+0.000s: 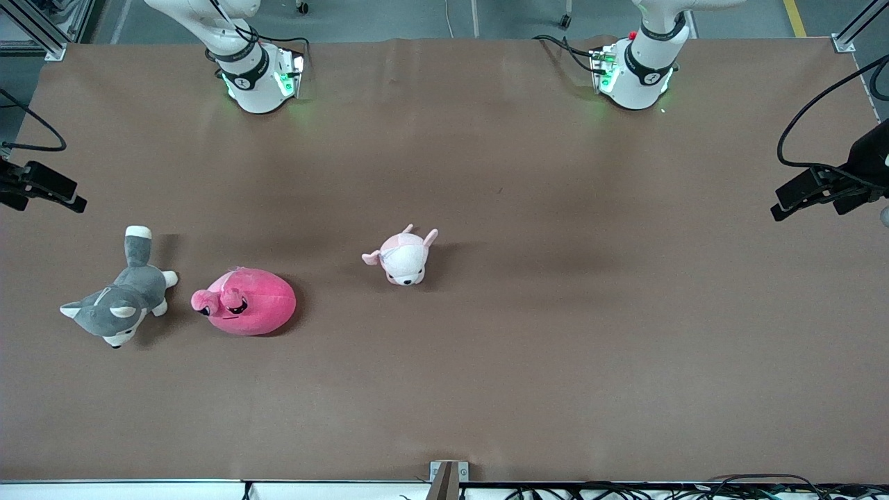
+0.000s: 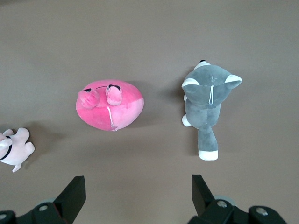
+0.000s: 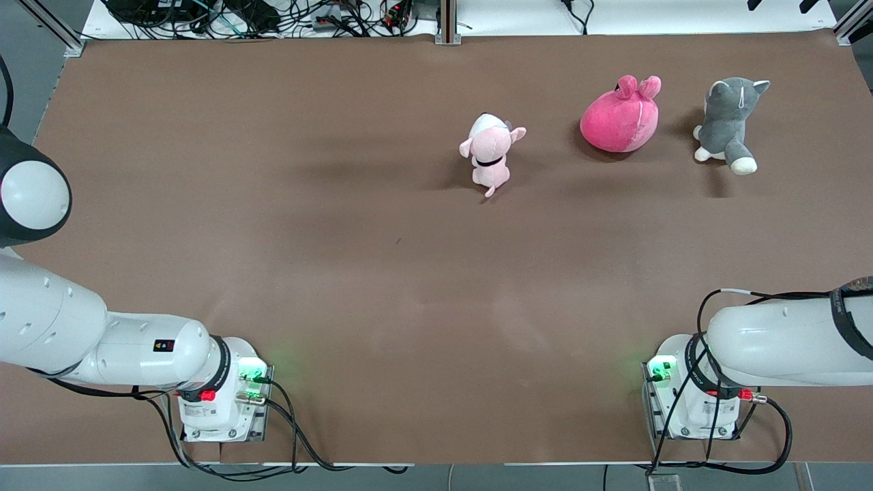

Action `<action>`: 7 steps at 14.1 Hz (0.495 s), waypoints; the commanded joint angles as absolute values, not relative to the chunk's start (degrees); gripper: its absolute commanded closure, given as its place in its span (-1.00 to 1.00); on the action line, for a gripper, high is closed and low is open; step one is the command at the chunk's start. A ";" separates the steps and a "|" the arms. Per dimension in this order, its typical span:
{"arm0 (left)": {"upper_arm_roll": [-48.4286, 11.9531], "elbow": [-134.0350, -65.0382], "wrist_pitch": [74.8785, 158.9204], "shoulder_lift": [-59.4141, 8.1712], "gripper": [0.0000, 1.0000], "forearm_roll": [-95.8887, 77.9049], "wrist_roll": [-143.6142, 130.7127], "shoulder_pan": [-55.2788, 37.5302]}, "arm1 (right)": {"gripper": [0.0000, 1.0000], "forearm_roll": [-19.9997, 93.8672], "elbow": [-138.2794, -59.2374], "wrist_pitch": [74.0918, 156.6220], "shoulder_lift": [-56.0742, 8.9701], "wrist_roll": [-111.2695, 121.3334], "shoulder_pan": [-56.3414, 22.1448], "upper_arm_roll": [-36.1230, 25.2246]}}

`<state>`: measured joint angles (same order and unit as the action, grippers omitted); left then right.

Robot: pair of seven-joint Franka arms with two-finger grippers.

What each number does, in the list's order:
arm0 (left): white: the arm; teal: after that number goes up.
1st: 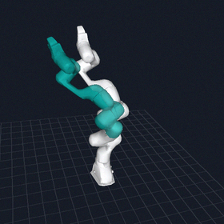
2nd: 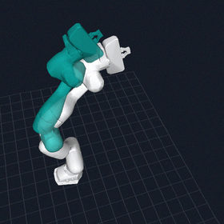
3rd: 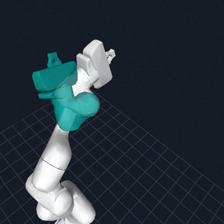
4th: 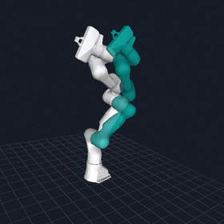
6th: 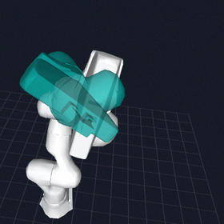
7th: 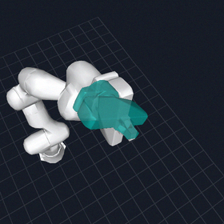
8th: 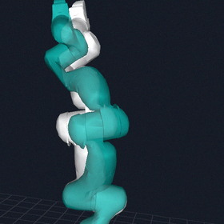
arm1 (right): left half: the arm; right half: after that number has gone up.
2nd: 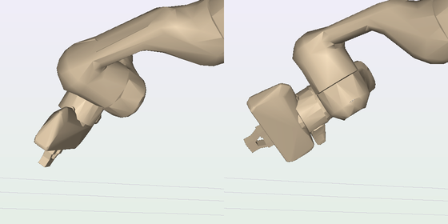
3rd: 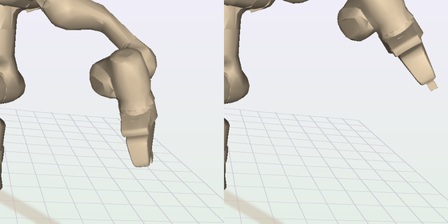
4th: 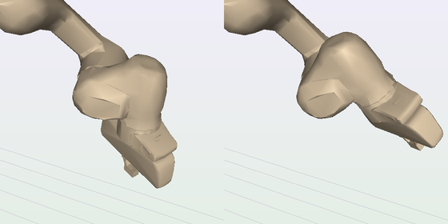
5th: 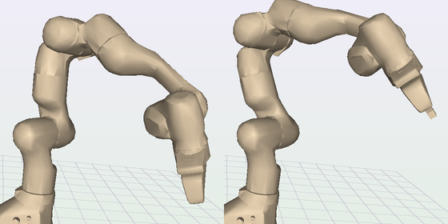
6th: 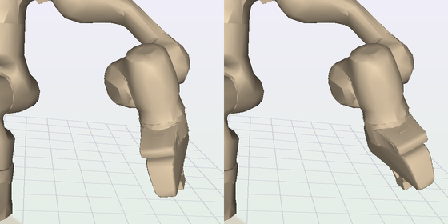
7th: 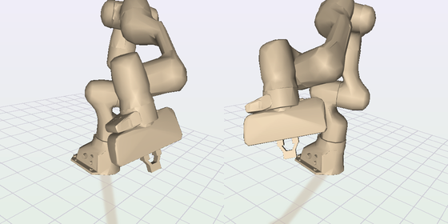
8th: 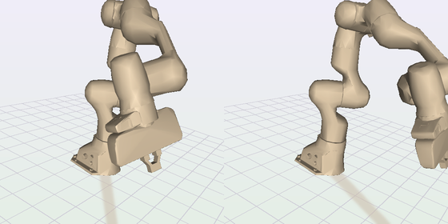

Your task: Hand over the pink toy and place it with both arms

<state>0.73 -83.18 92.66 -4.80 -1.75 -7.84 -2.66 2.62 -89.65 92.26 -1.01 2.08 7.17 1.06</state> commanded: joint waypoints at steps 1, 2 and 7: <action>1.05 -82.71 91.67 -4.39 -1.00 -0.79 -7.65 -3.08 | -1.00 1.41 -94.12 93.52 2.71 1.93 8.26 2.81; 1.05 -82.71 91.58 -4.39 -1.00 -0.79 -7.56 -3.08 | -1.00 1.32 -95.70 93.95 3.77 2.02 8.35 2.81; 1.05 -82.71 91.58 -4.31 -1.00 -0.88 -6.59 -2.81 | -1.00 -0.26 -96.15 94.40 3.87 2.02 8.17 2.81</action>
